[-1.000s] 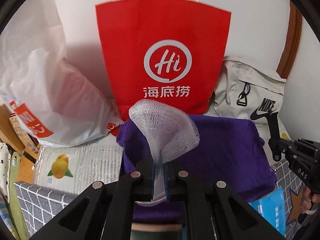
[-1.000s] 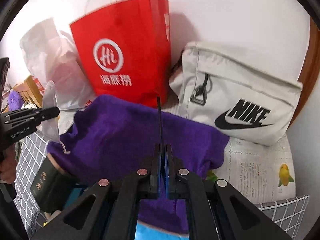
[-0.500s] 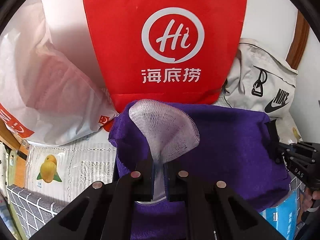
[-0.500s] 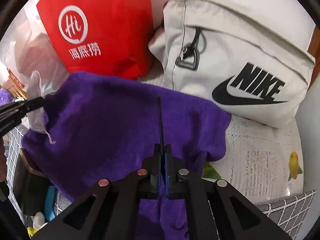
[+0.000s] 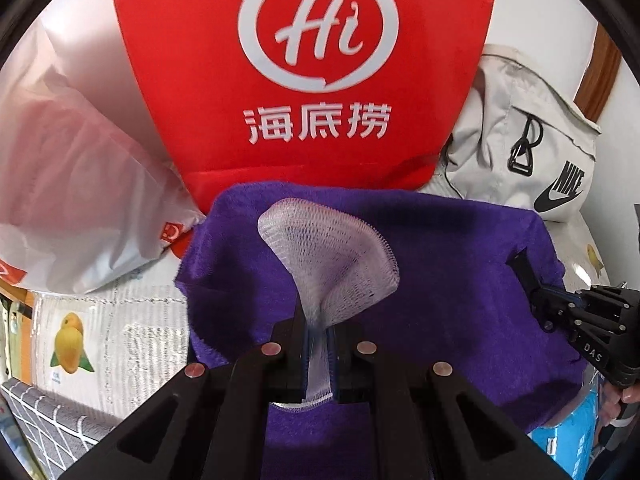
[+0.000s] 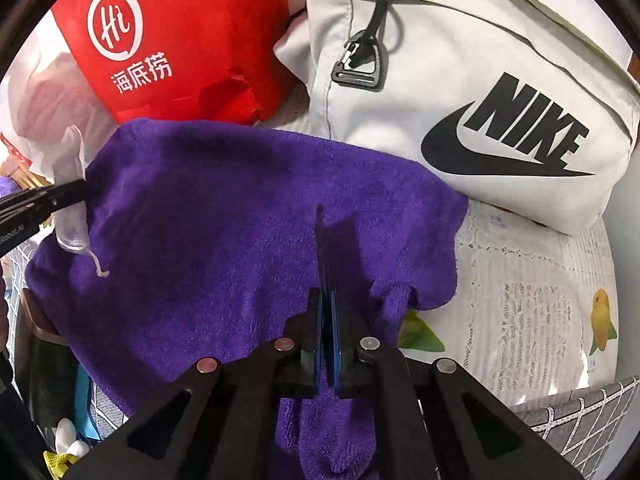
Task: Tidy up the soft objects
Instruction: 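Open both tools to drop the mesh bag and strap onto the towel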
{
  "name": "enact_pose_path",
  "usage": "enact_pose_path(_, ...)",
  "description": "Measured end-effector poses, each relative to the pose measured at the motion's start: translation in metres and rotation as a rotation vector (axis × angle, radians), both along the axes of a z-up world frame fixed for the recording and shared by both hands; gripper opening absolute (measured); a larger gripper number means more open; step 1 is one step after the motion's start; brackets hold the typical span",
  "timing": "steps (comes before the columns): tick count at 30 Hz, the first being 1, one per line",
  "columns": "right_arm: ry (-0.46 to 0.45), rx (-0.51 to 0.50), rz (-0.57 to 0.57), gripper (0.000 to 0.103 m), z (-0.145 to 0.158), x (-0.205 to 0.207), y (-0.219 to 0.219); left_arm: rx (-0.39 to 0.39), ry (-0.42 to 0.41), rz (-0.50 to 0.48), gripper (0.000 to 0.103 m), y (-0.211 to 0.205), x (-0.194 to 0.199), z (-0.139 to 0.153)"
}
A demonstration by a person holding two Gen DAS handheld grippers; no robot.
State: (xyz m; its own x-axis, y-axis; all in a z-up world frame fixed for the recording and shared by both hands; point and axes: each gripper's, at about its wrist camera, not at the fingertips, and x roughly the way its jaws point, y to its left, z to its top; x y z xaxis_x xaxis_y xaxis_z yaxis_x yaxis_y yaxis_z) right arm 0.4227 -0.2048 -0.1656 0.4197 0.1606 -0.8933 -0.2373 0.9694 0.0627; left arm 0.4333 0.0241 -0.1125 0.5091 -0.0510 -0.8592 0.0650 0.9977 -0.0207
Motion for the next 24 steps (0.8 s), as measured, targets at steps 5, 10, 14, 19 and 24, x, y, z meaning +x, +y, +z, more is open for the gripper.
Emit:
enact_pose_path(5, -0.009, 0.024, -0.005, 0.028, 0.005, 0.002, -0.003, -0.016, 0.01, -0.01, 0.008, -0.003, 0.006, -0.007)
enact_pose_path(10, -0.032, 0.032, -0.001, 0.037, 0.013, -0.002, -0.006, -0.015, 0.008, -0.006, 0.008, -0.007, 0.011, -0.014)
enact_pose_path(14, -0.049, 0.031, 0.003, 0.037, 0.019, -0.005, -0.007, -0.033, 0.02, 0.012, 0.013, 0.003, 0.01, -0.014)
enact_pose_path(19, -0.068, 0.038, 0.009, 0.037, 0.027, -0.01, -0.009, -0.056, 0.014, 0.033, 0.056, 0.007, 0.006, -0.008)
enact_pose_path(24, -0.076, 0.04, 0.023, 0.038, 0.034, -0.017, -0.007, -0.043, 0.004, 0.038, 0.058, 0.005, 0.002, -0.002)
